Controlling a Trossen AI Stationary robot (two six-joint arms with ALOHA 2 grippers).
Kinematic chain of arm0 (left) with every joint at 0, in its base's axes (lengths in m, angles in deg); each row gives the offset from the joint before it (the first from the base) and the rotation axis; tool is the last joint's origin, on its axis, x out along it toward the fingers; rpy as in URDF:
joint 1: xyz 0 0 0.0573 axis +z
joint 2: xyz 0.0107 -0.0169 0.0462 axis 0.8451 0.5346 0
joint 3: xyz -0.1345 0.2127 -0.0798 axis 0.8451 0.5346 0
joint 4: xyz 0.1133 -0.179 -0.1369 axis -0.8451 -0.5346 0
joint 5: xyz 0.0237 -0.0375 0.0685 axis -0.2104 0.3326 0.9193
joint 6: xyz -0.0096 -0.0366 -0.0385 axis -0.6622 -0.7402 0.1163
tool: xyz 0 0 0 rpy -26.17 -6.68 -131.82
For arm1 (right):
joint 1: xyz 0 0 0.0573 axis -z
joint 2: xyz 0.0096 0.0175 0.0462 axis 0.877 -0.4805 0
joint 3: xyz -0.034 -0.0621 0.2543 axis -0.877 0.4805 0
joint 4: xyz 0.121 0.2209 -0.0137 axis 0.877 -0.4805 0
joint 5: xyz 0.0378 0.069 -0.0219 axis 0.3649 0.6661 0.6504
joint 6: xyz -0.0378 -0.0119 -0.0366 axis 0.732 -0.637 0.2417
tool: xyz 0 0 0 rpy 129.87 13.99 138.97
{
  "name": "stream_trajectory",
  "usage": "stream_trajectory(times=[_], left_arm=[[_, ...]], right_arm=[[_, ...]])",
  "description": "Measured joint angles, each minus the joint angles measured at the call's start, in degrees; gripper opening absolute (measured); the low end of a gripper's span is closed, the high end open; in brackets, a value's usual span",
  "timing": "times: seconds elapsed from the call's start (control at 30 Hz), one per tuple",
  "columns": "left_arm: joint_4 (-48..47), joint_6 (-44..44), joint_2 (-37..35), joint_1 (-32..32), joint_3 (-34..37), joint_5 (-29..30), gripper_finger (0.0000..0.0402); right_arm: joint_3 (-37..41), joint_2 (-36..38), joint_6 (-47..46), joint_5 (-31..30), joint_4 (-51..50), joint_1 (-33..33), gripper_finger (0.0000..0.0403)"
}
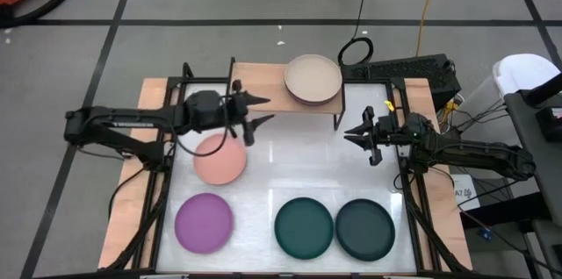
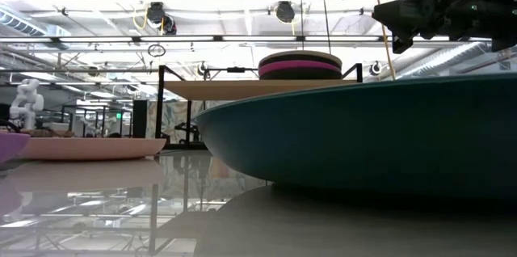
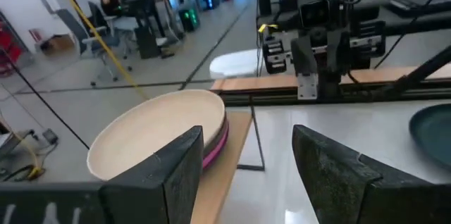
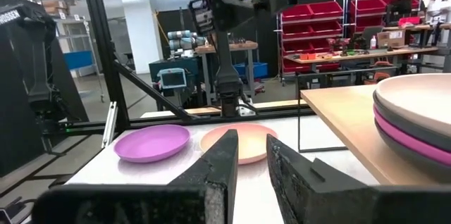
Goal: Place and stack plates onto a shelf
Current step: Put the black plate on the shelf
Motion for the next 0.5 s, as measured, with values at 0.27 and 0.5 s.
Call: stream_trajectory(times=[0.27,0.5], left_arm=[[7.13,-0.25,-3.20,0.00,6.79,0.04,0.0223],[6.97,0.17,-3.20,0.00,6.95,0.04,0.0223]], right_arm=[[0.00,-0.03,-0.02,-0.10,-0.23,0.00,0.0059],[0.00,-0.50,-0.02,-2.78,-0.66,-0.02,0.0059]])
